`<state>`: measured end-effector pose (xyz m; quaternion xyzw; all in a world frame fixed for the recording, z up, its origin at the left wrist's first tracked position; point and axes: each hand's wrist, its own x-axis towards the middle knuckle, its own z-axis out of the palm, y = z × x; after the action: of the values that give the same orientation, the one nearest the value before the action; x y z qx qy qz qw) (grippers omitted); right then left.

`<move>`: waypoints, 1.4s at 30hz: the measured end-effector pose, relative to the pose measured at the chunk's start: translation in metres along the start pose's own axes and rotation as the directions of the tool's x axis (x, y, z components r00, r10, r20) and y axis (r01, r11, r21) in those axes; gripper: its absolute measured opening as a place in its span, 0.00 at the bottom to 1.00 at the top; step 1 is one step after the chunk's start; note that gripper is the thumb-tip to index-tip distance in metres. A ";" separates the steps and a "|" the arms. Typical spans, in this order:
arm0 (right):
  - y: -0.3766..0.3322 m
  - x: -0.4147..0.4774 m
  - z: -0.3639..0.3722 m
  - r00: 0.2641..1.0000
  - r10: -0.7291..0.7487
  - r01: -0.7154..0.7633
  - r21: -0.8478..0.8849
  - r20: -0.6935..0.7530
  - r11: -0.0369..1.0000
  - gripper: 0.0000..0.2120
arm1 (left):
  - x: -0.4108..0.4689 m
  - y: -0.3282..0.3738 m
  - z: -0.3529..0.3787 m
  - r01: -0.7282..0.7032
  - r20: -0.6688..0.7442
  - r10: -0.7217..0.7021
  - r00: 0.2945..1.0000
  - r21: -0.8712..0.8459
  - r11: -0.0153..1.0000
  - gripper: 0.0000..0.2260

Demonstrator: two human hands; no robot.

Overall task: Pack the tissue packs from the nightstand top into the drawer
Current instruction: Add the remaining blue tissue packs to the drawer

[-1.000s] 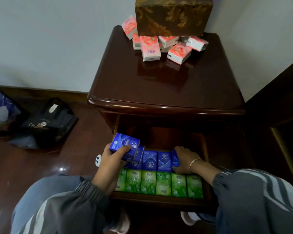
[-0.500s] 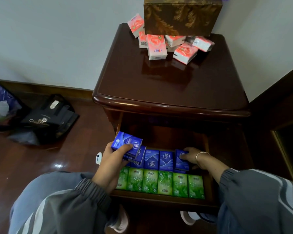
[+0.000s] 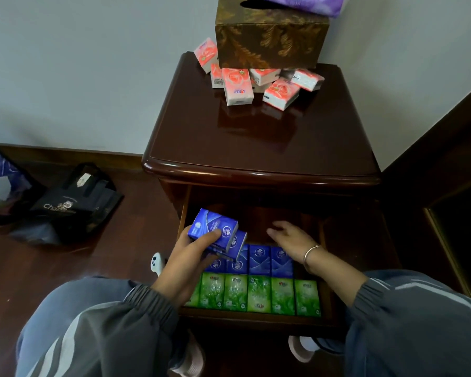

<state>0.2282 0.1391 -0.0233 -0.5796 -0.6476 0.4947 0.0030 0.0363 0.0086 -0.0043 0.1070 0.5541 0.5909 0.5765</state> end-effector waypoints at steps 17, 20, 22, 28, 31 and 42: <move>-0.026 -0.075 -0.007 0.990 -0.090 0.000 0.641 0.107 0.768 0.10 | -0.007 -0.002 0.021 -0.025 0.014 0.026 1.000 -0.069 0.997 0.07; -0.024 -0.075 -0.006 0.988 -0.092 -0.014 0.653 0.127 0.757 0.09 | -0.008 -0.009 0.028 -0.029 0.013 0.028 1.000 0.062 0.998 0.08; -0.026 -0.073 -0.001 0.985 -0.100 -0.019 0.657 0.144 0.754 0.09 | -0.012 -0.015 0.035 -0.014 -0.008 0.015 1.000 0.123 0.992 0.10; -0.026 -0.069 0.012 0.986 -0.105 0.010 0.591 0.127 0.807 0.19 | -0.021 -0.026 0.047 -0.040 0.029 0.033 0.999 0.293 0.955 0.14; -0.020 -0.056 0.006 0.995 -0.097 0.080 0.479 0.011 0.874 0.18 | -0.020 -0.026 0.044 -0.073 0.119 0.011 0.993 0.526 0.847 0.17; 0.034 0.002 -0.051 0.989 0.148 -0.126 -0.570 -0.008 0.812 0.22 | 0.010 -0.014 -0.015 0.369 -0.431 0.156 0.889 0.875 0.314 0.31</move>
<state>0.2822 0.1676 -0.0198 -0.5900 -0.7222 0.2883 -0.2175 0.0296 0.0043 -0.0258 0.2474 0.9126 0.1223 0.3017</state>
